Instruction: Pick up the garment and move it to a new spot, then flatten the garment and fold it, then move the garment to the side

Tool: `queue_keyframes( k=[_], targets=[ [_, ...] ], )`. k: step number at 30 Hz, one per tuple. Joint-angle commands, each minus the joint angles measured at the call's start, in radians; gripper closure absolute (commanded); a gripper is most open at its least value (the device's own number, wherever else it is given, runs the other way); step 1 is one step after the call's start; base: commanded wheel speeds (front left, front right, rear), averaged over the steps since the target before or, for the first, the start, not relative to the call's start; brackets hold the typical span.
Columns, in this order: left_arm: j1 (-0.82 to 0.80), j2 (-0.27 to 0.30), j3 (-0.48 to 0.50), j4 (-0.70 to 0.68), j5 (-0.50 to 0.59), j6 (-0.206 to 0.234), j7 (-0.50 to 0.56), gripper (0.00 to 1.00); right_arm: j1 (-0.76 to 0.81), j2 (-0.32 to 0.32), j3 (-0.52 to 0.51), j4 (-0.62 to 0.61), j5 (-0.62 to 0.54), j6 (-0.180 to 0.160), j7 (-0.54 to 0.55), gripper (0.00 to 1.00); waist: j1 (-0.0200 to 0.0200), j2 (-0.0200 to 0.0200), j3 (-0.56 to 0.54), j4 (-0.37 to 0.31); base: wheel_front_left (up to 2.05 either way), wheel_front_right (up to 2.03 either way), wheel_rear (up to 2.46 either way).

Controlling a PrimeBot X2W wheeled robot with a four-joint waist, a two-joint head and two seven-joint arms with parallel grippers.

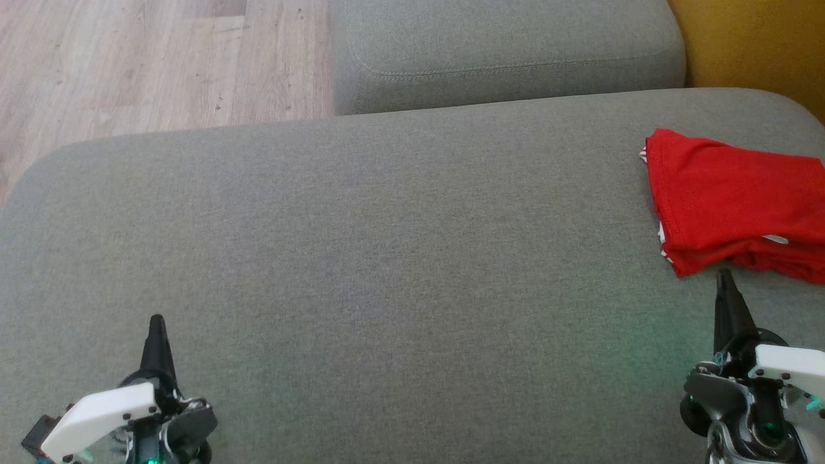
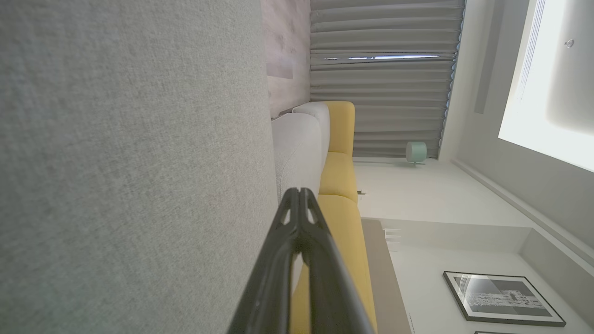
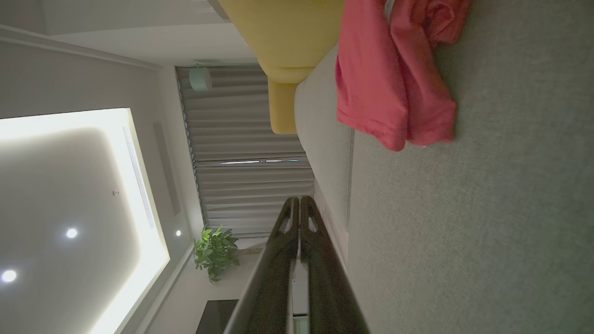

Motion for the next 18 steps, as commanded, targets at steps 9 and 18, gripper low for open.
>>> queue_keyframes(
  k=[9,18],
  targets=[
    [-0.049,0.007,0.036,-0.028,0.011,-0.007,0.008,1.00,-0.046,-0.010,0.016,-0.032,-0.002,0.008,0.010,1.00,0.0000,0.0000,0.000,0.000,0.00,0.00,0.00],
    [-0.049,0.005,0.039,-0.028,0.013,-0.007,0.010,1.00,-0.047,-0.009,0.014,-0.032,-0.003,0.008,0.011,1.00,0.0000,0.0000,0.000,0.000,0.00,0.00,0.00]
  ],
)
